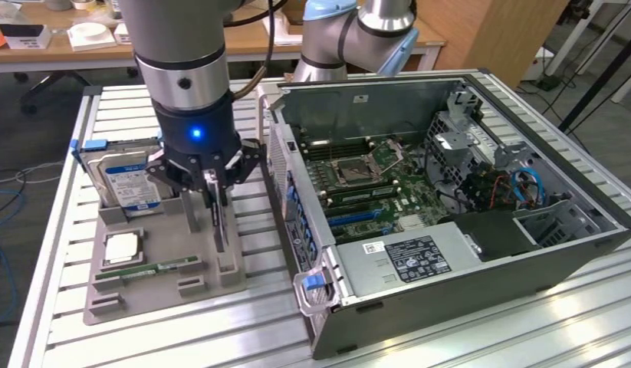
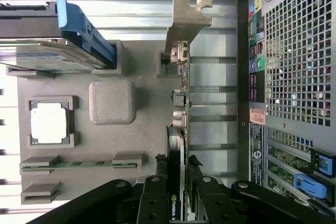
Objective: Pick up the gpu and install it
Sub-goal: 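Pick up the gpu and move the gpu toward the slot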
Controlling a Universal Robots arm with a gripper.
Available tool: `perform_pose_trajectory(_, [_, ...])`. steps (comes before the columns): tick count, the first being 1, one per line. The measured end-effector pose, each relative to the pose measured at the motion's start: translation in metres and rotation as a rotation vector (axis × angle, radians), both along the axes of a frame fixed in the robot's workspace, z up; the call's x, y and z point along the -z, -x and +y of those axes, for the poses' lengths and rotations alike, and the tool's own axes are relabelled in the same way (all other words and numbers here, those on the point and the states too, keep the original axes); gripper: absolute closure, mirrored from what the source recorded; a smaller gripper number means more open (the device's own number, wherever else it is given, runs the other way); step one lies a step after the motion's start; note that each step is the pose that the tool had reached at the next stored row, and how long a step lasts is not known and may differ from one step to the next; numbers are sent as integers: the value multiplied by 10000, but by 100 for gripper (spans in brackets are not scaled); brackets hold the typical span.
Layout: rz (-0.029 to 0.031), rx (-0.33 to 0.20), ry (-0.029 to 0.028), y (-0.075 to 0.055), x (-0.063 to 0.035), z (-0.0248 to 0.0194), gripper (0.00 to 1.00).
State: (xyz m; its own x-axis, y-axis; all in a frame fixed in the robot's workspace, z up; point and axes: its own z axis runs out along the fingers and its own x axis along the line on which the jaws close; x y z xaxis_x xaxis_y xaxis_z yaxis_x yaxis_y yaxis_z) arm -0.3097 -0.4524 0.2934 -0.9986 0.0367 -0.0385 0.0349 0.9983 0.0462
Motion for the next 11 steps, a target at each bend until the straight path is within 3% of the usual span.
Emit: perform_pose_trajectory(11, [0,1,2,0,-76,0,74])
